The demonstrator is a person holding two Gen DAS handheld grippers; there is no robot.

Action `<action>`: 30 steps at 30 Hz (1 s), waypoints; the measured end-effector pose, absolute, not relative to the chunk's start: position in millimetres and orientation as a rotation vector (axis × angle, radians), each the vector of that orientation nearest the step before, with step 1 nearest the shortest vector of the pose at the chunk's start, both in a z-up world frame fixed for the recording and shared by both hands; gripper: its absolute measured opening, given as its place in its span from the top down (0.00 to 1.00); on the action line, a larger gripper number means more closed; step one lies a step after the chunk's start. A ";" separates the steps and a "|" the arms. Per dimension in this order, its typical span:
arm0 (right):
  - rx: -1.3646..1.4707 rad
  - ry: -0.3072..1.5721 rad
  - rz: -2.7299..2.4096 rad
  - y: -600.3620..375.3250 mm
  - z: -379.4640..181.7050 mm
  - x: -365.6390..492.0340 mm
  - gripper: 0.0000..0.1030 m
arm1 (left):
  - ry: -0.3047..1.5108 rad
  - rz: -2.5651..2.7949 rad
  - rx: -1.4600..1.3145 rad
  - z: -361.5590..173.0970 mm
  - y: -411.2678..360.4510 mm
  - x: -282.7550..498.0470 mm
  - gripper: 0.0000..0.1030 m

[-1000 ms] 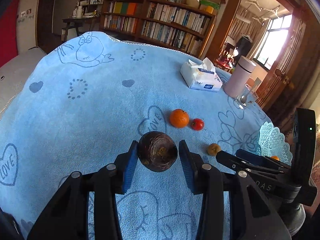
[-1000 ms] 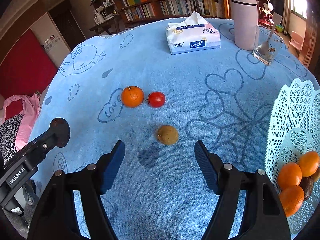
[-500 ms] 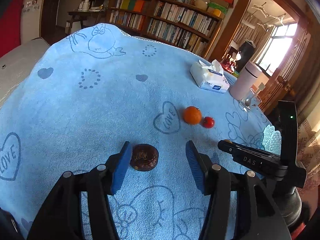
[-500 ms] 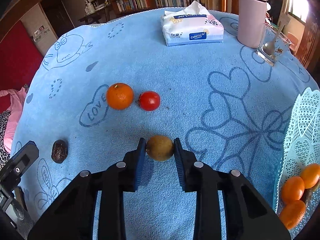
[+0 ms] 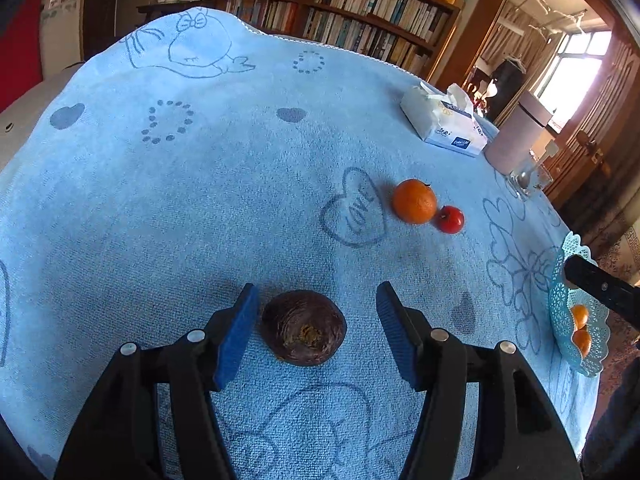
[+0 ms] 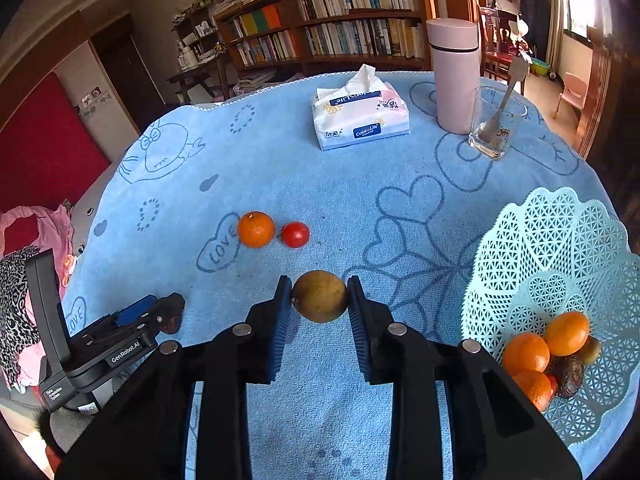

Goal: Organize fruits

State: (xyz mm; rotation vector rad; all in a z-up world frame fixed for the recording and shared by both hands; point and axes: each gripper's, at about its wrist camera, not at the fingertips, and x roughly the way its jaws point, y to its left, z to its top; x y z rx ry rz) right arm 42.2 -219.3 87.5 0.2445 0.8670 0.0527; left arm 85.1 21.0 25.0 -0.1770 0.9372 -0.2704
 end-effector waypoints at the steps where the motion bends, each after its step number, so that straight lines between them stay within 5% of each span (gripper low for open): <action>1: 0.251 0.863 0.050 -222.4 88.4 38.5 0.72 | 0.946 -0.266 -0.172 21.4 20.5 87.1 0.41; 5: 0.275 0.842 0.039 -234.9 91.8 25.2 0.72 | 0.949 -0.257 -0.126 15.5 15.8 88.6 0.41; 9: 0.297 0.813 0.021 -251.4 98.0 10.0 0.72 | 0.952 -0.263 -0.115 17.9 14.6 87.0 0.58; 13: 0.323 0.776 -0.013 -275.6 105.4 -7.0 0.72 | 0.937 -0.285 -0.134 26.9 15.9 80.7 0.63; 30: 0.482 0.767 -0.183 -372.9 76.2 -58.5 0.70 | 0.855 -0.421 -0.075 66.7 -36.1 39.3 0.65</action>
